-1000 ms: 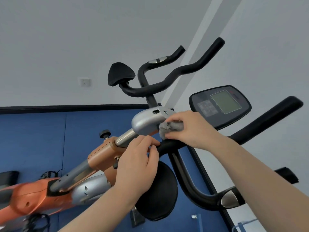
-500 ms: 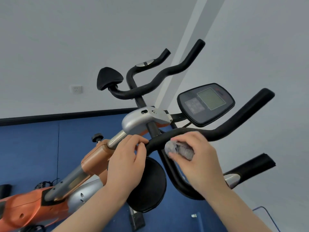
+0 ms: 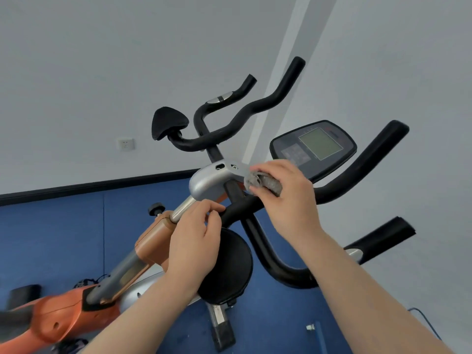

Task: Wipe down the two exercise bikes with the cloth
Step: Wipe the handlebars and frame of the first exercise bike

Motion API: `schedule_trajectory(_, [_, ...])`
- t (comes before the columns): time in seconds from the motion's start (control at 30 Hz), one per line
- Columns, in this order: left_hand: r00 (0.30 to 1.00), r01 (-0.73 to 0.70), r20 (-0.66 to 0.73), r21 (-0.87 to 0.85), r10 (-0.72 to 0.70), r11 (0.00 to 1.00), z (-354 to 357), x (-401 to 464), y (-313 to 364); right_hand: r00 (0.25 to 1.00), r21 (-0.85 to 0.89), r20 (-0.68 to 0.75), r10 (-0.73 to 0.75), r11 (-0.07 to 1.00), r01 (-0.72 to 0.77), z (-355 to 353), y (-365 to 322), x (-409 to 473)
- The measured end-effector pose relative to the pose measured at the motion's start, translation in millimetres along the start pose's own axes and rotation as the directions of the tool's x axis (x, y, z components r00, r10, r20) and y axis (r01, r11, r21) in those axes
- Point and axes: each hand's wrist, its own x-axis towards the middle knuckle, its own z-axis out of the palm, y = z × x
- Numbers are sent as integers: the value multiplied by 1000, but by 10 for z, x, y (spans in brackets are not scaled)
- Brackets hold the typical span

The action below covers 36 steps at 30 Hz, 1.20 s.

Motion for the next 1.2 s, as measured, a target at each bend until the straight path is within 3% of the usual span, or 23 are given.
schedule_trajectory(0.1, [999,28,-15,-13,-28,1000,3,-11,-24,941,-343,336,47,936,76,72,27,311])
schedule_trajectory(0.2, [1000,16,-26,-16,-16,1000,3,-18,-53,837,-400,522,165,914,70,97,-5,518])
schedule_trajectory(0.3, [999,8,-42,-6,-8,1000,11,-4,-84,819,-364,549,170,930,51,132,-7,575])
schedule_trajectory(0.43, [998,4,-62,3,-4,1000,31,13,-105,882,-246,464,83,969,38,241,19,463])
schedule_trajectory(0.6, [999,-11,-45,-6,11,1000,20,5,-102,774,-287,631,47,942,177,69,-46,550])
schedule_trajectory(0.8, [999,-42,-36,-1,41,999,25,33,-96,902,-290,423,-83,931,222,405,10,354])
schedule_trajectory(0.97, [998,-64,19,116,62,991,-92,-15,-92,966,-73,259,1,997,19,350,-11,288])
schedule_trajectory(1.07, [998,3,-68,149,8,989,-251,-84,-177,994,54,96,-45,998,40,230,-231,145])
schedule_trajectory(1.2, [978,112,-191,161,-81,981,-465,-314,-362,985,221,99,-139,968,114,299,-517,-295])
